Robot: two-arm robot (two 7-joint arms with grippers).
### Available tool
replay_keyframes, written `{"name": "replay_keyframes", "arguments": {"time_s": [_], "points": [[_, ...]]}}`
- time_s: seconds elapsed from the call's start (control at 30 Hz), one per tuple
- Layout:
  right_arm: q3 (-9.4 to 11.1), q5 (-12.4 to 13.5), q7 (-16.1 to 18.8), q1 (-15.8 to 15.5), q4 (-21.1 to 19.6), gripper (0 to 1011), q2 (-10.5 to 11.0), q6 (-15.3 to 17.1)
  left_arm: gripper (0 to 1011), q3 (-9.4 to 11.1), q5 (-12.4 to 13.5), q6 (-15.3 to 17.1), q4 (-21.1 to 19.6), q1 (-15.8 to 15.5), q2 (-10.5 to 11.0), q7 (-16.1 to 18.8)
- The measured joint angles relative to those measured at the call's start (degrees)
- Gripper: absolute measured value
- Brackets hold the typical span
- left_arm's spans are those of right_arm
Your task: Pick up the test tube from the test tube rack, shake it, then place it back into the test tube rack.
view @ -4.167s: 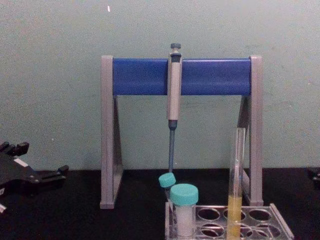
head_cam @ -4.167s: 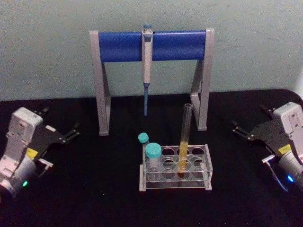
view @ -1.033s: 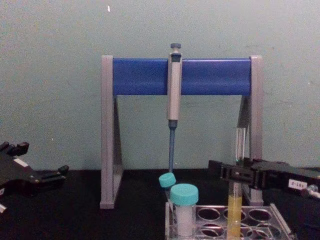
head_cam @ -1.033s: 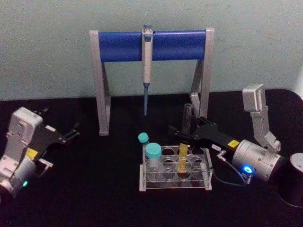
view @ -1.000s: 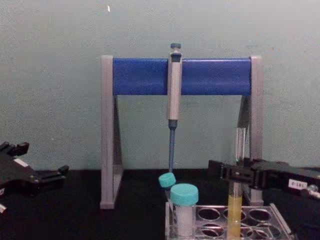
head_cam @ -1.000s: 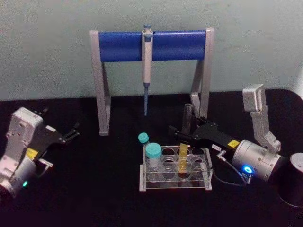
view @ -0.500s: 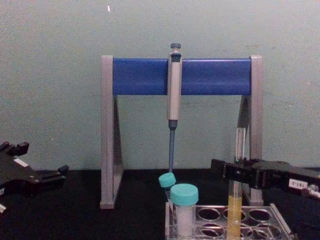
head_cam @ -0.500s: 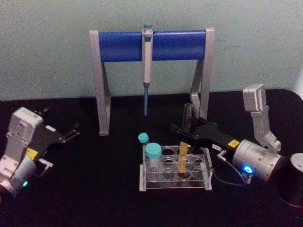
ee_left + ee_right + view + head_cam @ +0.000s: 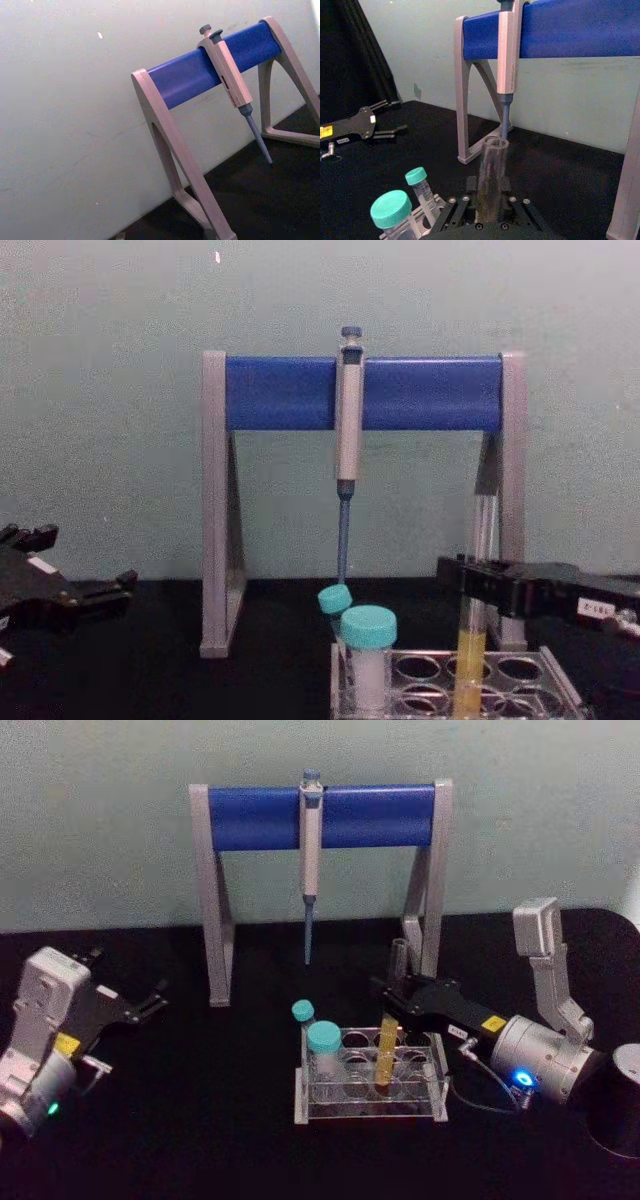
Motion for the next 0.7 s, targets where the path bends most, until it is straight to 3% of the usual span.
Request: {"name": "replay_keyframes", "arguments": {"time_s": [0.03, 0.13, 0.47, 0.7], "points": [[0.00, 0.00, 0.00, 0.00, 0.00, 273, 0.00, 0.00, 1010, 0.00, 0.00, 0.00, 0.00, 0.00, 0.00, 0.00], [0.00, 0.02, 0.01, 0.00, -0.01, 230, 0.00, 0.00, 1010, 0.00, 0.00, 0.00, 0.00, 0.00, 0.00, 0.00], [-0.39, -0.55, 0.37, -0.18, -0.24, 227, 0.48, -1.41, 1010, 0.00, 0.00, 0.00, 0.00, 0.00, 0.00, 0.00], [-1.52, -3.79, 0.94, -0.29, -1.08, 227, 1.66, -4.46, 1010, 0.00, 0.00, 0.00, 0.00, 0.00, 0.00, 0.00]]}}
